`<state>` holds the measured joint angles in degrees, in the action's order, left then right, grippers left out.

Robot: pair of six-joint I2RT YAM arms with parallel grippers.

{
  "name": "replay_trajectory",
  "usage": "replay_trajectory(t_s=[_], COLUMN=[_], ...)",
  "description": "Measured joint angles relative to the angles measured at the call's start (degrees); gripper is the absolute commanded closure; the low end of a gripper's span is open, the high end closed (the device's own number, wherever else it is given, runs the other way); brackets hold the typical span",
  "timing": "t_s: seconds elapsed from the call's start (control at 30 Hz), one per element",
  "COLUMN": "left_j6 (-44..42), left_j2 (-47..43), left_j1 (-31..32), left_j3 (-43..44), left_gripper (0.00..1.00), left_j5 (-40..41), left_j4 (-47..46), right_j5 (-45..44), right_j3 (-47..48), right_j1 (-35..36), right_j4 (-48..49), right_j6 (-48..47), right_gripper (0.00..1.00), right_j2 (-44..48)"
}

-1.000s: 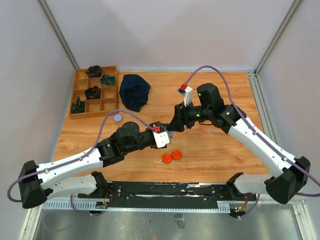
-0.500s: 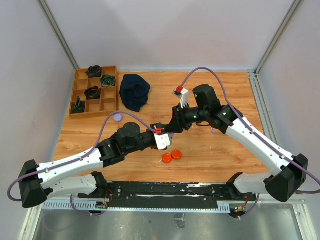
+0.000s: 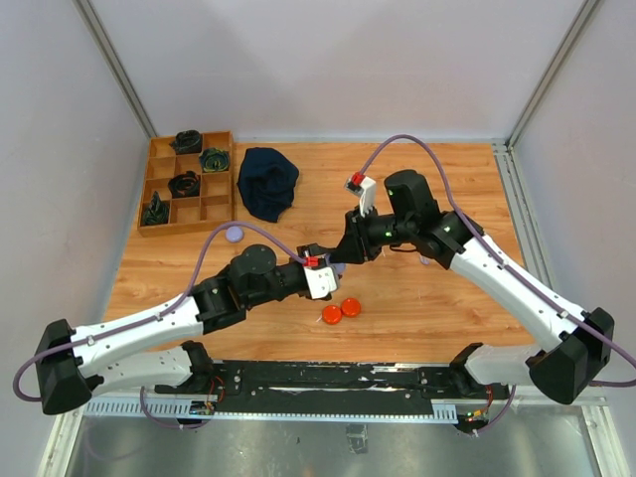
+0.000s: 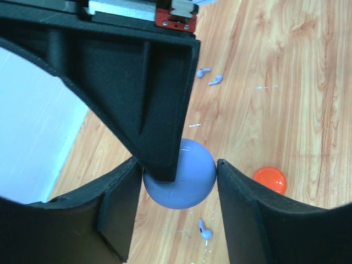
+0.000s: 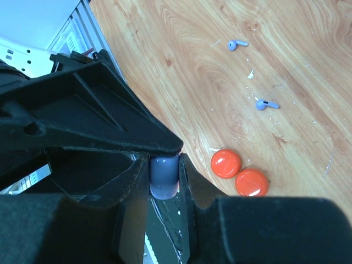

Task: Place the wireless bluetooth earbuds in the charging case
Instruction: Pick up the charging case at the center of the board.

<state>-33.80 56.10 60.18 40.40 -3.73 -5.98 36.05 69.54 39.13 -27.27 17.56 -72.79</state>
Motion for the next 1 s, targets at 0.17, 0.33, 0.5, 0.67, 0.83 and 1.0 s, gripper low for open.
replay_trajectory(t_s=[0.17, 0.33, 0.5, 0.67, 0.83, 1.0], left_j6=[0.85, 3.39, 9.92, 17.92, 26.97, 34.58], left_j2=[-1.25, -3.04, -4.0, -4.31, -4.44, -5.38], left_j1=[0.02, 0.02, 0.02, 0.02, 0.02, 0.0], left_j3=[-0.59, -1.9, -4.63, -7.17, -8.74, -10.64], left_gripper=[0.17, 0.08, 0.04, 0.02, 0.03, 0.07], left_j5=[0.44, 1.99, 4.63, 6.49, 8.02, 7.61], left_j4=[-1.44, -2.75, -5.22, -7.65, -9.55, -13.44], right_j5=[-0.13, -0.81, -2.25, -4.22, -5.16, -5.46], right_j3=[-1.6, -4.15, -9.31, -14.38, -18.6, -22.08], right_j1=[0.09, 0.04, -0.22, -0.26, -0.31, -0.31], right_j4=[0.94, 3.76, 9.49, 15.96, 22.21, 28.0], right_j6=[0.13, 0.44, 1.11, 1.73, 1.73, 1.73], right_gripper=[0.99, 0.99, 0.99, 0.99, 0.99, 0.99], right_j2=[2.25, 5.25, 9.49, 13.81, 17.46, 19.54])
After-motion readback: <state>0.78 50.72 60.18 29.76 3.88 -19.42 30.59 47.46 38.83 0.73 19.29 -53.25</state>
